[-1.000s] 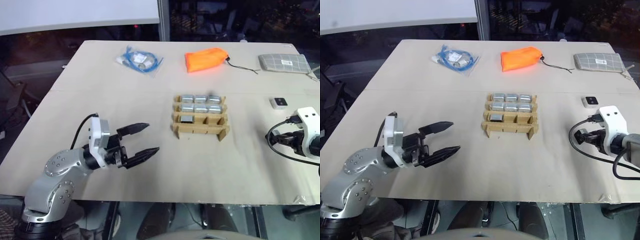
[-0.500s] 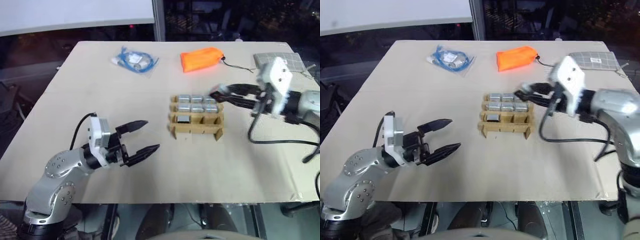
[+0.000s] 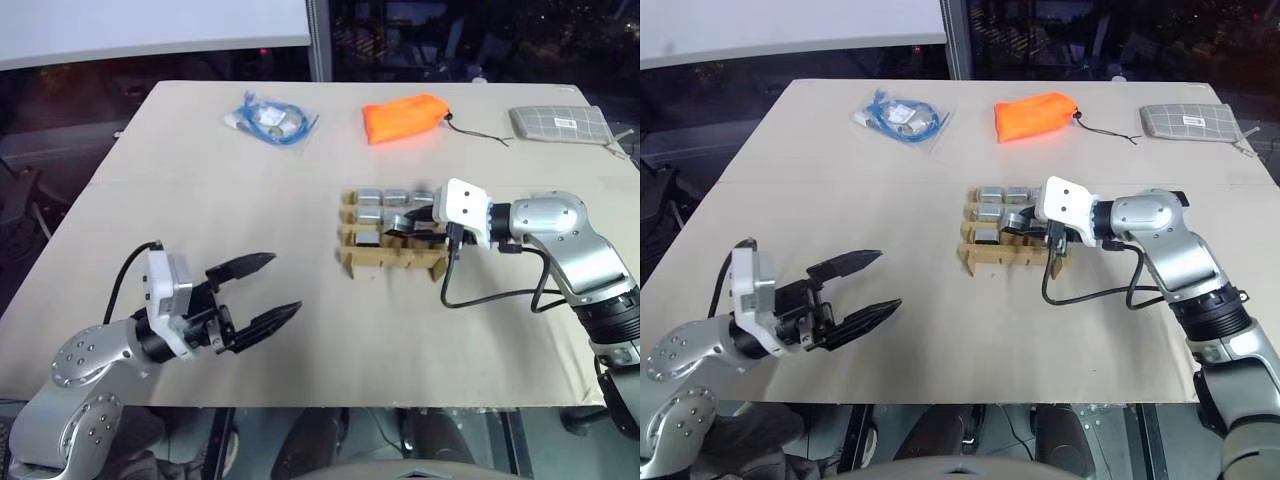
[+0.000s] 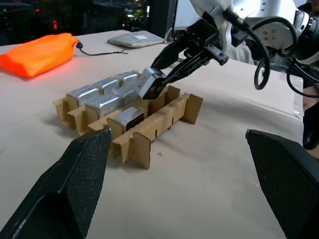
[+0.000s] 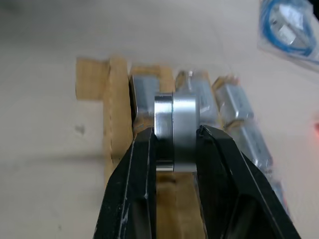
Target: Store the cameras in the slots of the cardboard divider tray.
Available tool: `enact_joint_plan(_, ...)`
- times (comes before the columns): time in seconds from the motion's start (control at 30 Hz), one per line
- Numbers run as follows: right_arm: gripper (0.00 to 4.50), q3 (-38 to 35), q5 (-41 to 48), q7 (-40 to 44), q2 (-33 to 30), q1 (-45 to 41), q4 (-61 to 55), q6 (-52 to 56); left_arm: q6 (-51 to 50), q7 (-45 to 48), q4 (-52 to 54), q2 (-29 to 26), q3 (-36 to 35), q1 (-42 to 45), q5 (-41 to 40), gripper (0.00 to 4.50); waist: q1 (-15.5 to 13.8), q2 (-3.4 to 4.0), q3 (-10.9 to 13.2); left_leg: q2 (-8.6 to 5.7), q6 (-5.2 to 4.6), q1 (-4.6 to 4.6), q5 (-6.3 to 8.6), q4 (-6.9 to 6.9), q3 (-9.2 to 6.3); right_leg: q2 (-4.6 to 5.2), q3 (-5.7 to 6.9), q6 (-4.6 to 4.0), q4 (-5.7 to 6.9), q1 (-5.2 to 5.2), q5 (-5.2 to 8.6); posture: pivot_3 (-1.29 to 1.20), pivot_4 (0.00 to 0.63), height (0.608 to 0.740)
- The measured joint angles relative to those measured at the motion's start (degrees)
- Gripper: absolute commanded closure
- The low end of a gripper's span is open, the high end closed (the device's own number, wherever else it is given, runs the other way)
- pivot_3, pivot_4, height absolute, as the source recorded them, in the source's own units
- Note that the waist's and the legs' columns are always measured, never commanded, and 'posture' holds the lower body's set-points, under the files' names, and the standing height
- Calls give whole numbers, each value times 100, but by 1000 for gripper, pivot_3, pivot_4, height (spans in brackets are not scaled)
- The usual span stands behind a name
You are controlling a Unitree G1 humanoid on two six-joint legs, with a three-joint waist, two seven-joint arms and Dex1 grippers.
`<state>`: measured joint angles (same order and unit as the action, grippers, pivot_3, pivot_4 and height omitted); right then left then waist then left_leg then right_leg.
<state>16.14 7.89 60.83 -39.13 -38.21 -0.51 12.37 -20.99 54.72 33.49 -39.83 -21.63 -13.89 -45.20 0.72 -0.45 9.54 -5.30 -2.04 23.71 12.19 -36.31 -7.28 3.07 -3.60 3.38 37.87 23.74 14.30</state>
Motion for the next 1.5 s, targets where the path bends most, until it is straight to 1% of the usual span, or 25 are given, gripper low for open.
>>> enact_joint_plan(0.43, 3857, 164, -336, 423, 66, -62, 183, -141, -16, -141, 118, -5, -30, 44, -1, 0, -3, 0, 0, 0, 0, 0, 0, 0, -1, 0, 1, 0, -1, 0, 0, 0, 150, 740)
enact_joint_plan(0.5, 2851, 163, -347, 486, 52, -88, 186, -112, -19, -142, 118, -5, -27, 87, -1, 0, -10, 0, 0, 0, 1, 0, 0, 0, -2, 0, 2, 0, -1, -1, 0, 0, 150, 740)
enact_joint_plan(0.57, 2067, 167, -349, 525, 57, -94, 217, -63, -26, -143, 118, -4, -4, 131, -1, 0, -12, 0, 0, 0, 1, 1, 0, 0, -3, 0, 3, 0, -2, -1, 0, 0, 150, 740)
enact_joint_plan(0.6, 1770, 167, -352, 515, 65, -94, 254, -39, -26, -143, 118, -4, 7, 149, -1, 0, -9, 0, 0, -1, 1, 0, 0, 0, -2, 0, 2, 0, -1, -1, 0, 0, 150, 740)
enact_joint_plan(0.63, 1155, 156, -343, 500, 70, -93, 264, 18, -27, -143, 118, -4, 18, 158, -1, 0, -8, 0, 0, 0, 1, 0, 1, 0, -2, 0, 1, 0, -1, -1, 0, 0, 150, 740)
enact_joint_plan(0.7, 198, 73, -233, 491, 82, -89, 217, 261, -39, -143, 118, -3, 41, 181, 0, 0, -8, 0, 0, 0, 1, 1, 1, 0, -2, 0, 1, 0, -1, 0, 0, 0, 150, 740)
enact_joint_plan(0.77, 198, -193, 56, 447, 83, -64, 34, 666, -48, -144, 118, -3, 56, 209, 0, 0, -9, 1, 1, 0, 1, 2, 1, 0, -4, 0, 2, 0, -1, 0, 0, 0, 150, 740)
enact_joint_plan(0.83, 198, -624, 323, 224, 86, -68, -90, 1057, -57, -147, 118, 0, 90, 232, 0, 0, -12, 1, 0, -1, 0, 2, 1, 0, -3, 1, 1, 0, -1, -1, 0, 0, 150, 740)
enact_joint_plan(0.87, 198, -866, 402, -35, 99, -86, -65, 1248, -59, -154, 118, 6, 109, 246, 0, 0, -13, 0, 0, -1, 0, 1, 1, 0, -3, 1, 1, 0, -1, -2, 0, 0, 150, 740)
enact_joint_plan(0.9, 198, -1204, 388, -508, 135, -161, 107, 1399, -61, -181, 119, 21, 147, 259, 0, 0, -18, 1, 0, -3, 1, 0, 1, 0, -3, 3, 0, -1, 0, -1, 0, 0, 150, 740)
enact_joint_plan(0.97, 198, -1706, 229, -1379, 149, -398, 643, 1593, -64, -220, 120, 64, 198, 279, 0, 0, -31, 1, 0, -5, 2, 0, 0, -1, -2, 4, 0, -1, 1, -1, -1, 0, 150, 740)
enact_joint_plan(1.03, 198, -2057, 30, -2086, 135, -604, 1160, 1719, -65, -248, 119, 89, 232, 321, 0, 0, -34, 0, 0, -5, 8, 0, -3, -1, -2, 3, 1, -2, 1, -1, -1, 0, 150, 740)
enact_joint_plan(1.1, 198, -2197, -254, -2959, 188, -892, 1996, 1712, -66, -247, 109, 94, 346, 457, 7, 0, -10, 1, 0, -4, 18, -2, -10, 3, 6, 2, -5, -2, 3, 0, 0, 0, 150, 740)
enact_joint_plan(1.17, 198, -2226, -454, -3466, 251, -1081, 2932, 1493, -67, -243, 76, 108, 485, 639, 15, 0, 12, 1, 0, -4, 23, -2, -13, 4, 16, -1, -13, -2, 3, 2, -1, 0, 150, 740)
enact_joint_plan(1.2, 198, -2225, -483, -3528, 258, -1105, 3121, 1435, -67, -243, 65, 108, 497, 674, 15, 0, 15, 1, 0, -3, 23, -3, -14, 4, 20, -1, -16, -2, 3, 2, -1, 0, 150, 740)
enact_joint_plan(1.3, 198, -2214, -611, -3761, 300, -1359, 4549, 943, -66, -243, -42, 108, 567, 814, 29, 0, 32, 2, 0, -4, 21, -4, -14, 5, 29, -2, -25, -1, 2, 3, -1, 0, 150, 740)
enact_joint_plan(1.37, 198, -2213, -673, -3827, 307, -1524, 5305, 688, -66, -242, -54, 109, 613, 820, 48, 0, 41, 3, 1, -3, 21, -3, -14, 6, 32, -3, -29, -1, 2, 5, -1, 0, 150, 740)
enact_joint_plan(1.43, 198, -2224, -707, -3887, 302, -1701, 5936, 499, -63, -247, -51, 110, 612, 787, 61, 0, 50, 3, 1, -1, 21, -3, -14, 7, 32, -6, -30, -1, 2, 5, -1, 0, 150, 740)
enact_joint_plan(1.5, 198, -2281, -700, -3893, 296, -1800, 6277, 433, -55, -254, -37, 119, 604, 671, 65, 0, 63, 3, 1, -1, 20, -4, -13, 7, 32, -7, -31, -1, 2, 5, -1, 0, 150, 740)
